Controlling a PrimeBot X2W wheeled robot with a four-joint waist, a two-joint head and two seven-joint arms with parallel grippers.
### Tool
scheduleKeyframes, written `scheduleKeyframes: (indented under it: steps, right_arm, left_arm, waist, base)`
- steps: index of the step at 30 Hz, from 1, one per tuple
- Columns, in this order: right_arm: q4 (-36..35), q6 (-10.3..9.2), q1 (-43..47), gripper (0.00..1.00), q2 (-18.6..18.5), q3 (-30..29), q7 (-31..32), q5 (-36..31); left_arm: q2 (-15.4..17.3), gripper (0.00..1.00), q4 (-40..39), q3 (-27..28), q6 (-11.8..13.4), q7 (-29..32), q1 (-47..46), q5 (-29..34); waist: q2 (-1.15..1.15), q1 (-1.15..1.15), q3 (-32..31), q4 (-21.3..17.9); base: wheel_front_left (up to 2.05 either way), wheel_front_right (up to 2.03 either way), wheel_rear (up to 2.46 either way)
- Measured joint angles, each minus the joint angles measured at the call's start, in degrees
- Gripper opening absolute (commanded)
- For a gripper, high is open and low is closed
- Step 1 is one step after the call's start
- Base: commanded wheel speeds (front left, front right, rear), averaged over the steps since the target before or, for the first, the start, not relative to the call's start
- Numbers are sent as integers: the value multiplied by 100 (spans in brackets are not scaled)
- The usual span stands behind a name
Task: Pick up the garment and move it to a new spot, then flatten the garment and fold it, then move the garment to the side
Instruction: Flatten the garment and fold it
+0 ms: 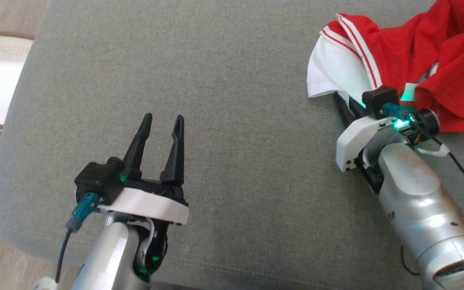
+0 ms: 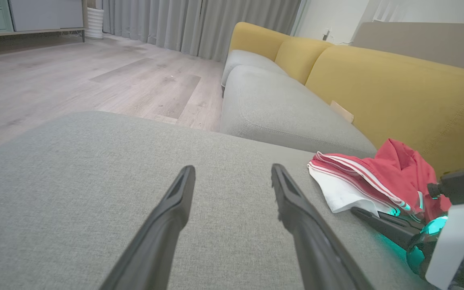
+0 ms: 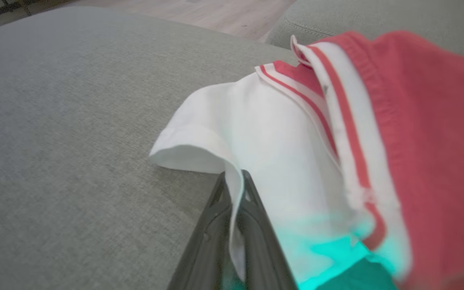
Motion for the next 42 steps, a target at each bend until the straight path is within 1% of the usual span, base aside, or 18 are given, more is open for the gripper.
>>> scheduleKeyframes:
  steps: [3, 6, 10, 13, 21, 26, 27, 28, 33, 35, 39, 42]
  right_arm:
    - [102, 0, 7, 0, 52, 255, -205, 237]
    - [58, 0, 20, 0, 114, 664, -347, 591]
    - [-510, 0, 214, 0, 122, 1568, -396, 1401]
    - [-928, 0, 416, 0, 142, 2232, -335, 1859]
    - [-1781, 0, 608, 0, 143, 3523, -15, 2622]
    - [-2141, 0, 949, 0, 133, 4111, 154, 2947]
    - [-2142, 0, 961, 48, 122, 4147, 153, 2950]
    - [-2145, 0, 960, 100, 109, 4151, 151, 2950]
    - [-2162, 0, 959, 100, 47, 4023, 68, 2962]
    - [-2171, 0, 959, 100, -4, 3828, -24, 2959]
    - [-2171, 0, 963, 100, -165, 3188, -234, 2828]
    - [-2202, 0, 1070, 100, -255, 2451, -387, 2607]
  left_arm:
    - [0, 100, 8, 12, 14, 0, 0, 0]
    - [0, 100, 18, 22, 14, 0, 2, 0]
    - [0, 100, 20, 53, 13, 0, 15, 1]
    - [0, 100, 24, 113, 13, 0, 20, 2]
    - [0, 100, 42, 153, 13, 0, 91, 29]
    - [1, 100, 88, 196, 12, 0, 286, 30]
    - [2, 100, 89, 202, 11, 0, 296, 32]
    - [2, 100, 89, 204, 9, 0, 305, 37]
    - [2, 100, 89, 227, 8, 0, 372, 83]
    - [2, 100, 87, 277, 8, 0, 386, 85]
    - [3, 100, 22, 343, 8, 0, 385, 125]
    - [3, 100, -45, 366, 9, 0, 386, 125]
  waist:
    - [0, 0, -82, -43]
    - [0, 0, -185, -98]
    - [0, 0, -333, -178]
    - [0, 0, -428, -261]
    - [0, 0, -693, -447]
    - [0, 0, -901, -571]
    - [0, 0, -926, -598]
    - [0, 0, -952, -625]
    - [0, 0, -1057, -748]
    - [0, 0, -1111, -823]
    - [0, 0, -1214, -987]
    - [0, 0, -1285, -1125]
  base:
    - [0, 0, 0]
    - [0, 0, 0]
    - [0, 0, 0]
    - [0, 0, 0]
    - [0, 0, 0]
    - [0, 0, 0]
    - [0, 0, 0]
    - [0, 0, 0]
    - [0, 0, 0]
    - [0, 0, 0]
    - [0, 0, 0]
    - [0, 0, 0]
